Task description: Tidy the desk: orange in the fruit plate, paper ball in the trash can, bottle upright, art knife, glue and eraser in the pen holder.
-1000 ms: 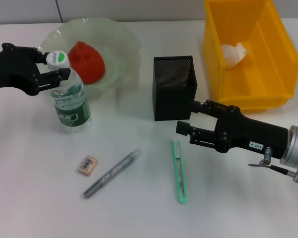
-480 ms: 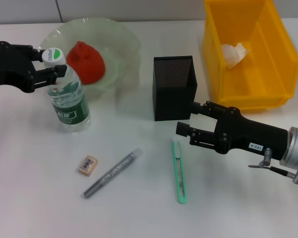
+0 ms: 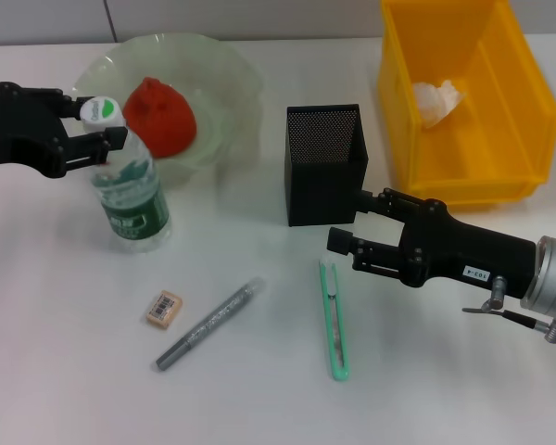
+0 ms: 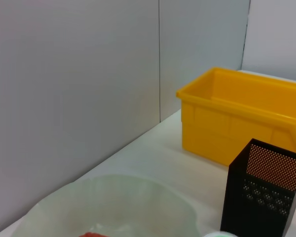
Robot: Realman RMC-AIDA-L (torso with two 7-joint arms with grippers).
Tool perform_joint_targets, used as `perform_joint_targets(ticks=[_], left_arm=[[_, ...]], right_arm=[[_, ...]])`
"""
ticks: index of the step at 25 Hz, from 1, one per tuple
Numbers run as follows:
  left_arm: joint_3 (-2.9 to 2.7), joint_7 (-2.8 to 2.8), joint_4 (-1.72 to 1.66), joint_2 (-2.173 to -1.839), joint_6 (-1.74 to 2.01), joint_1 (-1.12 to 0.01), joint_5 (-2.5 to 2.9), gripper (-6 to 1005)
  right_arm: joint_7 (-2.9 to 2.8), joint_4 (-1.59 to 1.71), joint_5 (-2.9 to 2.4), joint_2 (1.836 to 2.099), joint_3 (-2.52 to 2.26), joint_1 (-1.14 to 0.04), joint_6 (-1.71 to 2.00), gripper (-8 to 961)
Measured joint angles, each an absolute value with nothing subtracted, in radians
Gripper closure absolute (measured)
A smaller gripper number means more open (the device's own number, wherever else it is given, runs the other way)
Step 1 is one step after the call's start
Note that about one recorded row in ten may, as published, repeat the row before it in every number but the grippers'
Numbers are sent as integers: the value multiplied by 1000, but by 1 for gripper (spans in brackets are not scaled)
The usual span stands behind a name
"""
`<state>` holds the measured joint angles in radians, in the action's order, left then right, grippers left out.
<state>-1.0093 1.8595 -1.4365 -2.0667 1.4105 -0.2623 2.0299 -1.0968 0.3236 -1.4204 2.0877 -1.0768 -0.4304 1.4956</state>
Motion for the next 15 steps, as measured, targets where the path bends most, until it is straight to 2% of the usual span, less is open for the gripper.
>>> perform_joint_targets(ticks=[6,12,15], left_arm=[[-1000,1860,-1428,-2067,1411,-263,2019,393],[-980,1858,-1431,-2067,1414,-264,1987,275],[-941,1844,-1431,-2065,1433,-262,1918,276]], right_arm=[[-1097,322,-1420,2088,-1077,-434,1495,185],[-1097,322,-1420,2088,-1077,-436,1494,185],[-1097,322,-1420,2088,-1077,-437,1493,185]])
